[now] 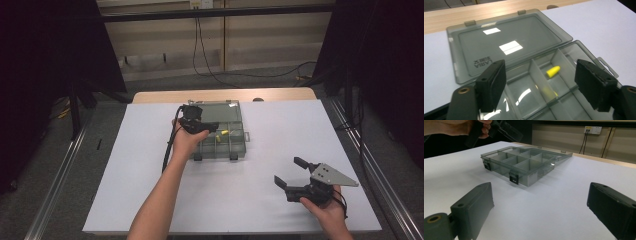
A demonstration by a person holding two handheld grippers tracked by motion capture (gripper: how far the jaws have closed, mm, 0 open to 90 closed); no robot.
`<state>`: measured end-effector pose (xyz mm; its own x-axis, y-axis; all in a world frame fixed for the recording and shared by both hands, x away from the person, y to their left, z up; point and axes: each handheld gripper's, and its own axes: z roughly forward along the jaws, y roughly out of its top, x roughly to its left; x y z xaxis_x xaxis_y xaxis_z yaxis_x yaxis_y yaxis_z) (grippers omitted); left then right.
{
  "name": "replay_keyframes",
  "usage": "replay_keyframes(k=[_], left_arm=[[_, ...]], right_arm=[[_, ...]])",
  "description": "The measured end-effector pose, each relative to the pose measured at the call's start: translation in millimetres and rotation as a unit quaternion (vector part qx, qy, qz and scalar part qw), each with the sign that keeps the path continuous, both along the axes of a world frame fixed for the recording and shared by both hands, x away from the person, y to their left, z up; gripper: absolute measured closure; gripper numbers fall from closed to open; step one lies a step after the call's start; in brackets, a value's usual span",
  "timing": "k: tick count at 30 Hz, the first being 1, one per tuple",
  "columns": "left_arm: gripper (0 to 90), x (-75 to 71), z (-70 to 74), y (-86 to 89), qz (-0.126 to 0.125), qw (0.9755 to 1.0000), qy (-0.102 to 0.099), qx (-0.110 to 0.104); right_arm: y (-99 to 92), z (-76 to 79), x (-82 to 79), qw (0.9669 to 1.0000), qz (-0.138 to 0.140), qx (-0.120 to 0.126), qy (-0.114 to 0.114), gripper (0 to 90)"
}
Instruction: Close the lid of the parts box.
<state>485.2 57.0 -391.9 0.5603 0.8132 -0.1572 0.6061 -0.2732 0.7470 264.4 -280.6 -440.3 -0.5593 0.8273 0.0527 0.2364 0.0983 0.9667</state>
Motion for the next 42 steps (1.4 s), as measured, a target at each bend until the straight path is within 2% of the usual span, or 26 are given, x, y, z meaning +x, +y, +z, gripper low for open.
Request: replay_keyframes(k=[5,8,16,20,28,37,42], left_arm=[[21.1,-1.0,5.4,13.7,0.01,0.9999,-0.004,0.0],[20.8,-2.6,5.1,22.1,0.008,0.9999,-0.005,-0.004],[15.4,-6.7,6.3,39.6,0.022,0.9997,-0.01,-0.008],[13.9,-8.0,6.8,45.4,0.024,0.9995,-0.016,-0.01],[13.1,-7.1,4.3,55.7,0.033,0.9993,-0.013,-0.012],[10.8,-5.7,0.6,64.3,0.037,0.9992,-0.012,-0.013],[8.0,-3.4,-0.9,72.6,0.038,0.999,-0.017,-0.016]], right_arm=[[0.2,-0.9,3.3,1.0,0.0,-0.003,0.004,5.7],[0.7,-1.4,4.7,1.0,-0.001,-0.002,0.009,5.4],[1.3,-0.2,12.2,0.9998,-0.012,-0.003,0.014,5.3],[3.3,0.0,19.0,0.9996,-0.02,-0.004,0.021,5.2],[8.5,1.8,31.5,0.9994,-0.025,-0.006,0.025,5.1],[12.1,3.8,47.0,0.998,-0.045,-0.008,0.043,5.2],[15.3,4.8,59.4,0.9978,-0.044,-0.011,0.049,4.8]])
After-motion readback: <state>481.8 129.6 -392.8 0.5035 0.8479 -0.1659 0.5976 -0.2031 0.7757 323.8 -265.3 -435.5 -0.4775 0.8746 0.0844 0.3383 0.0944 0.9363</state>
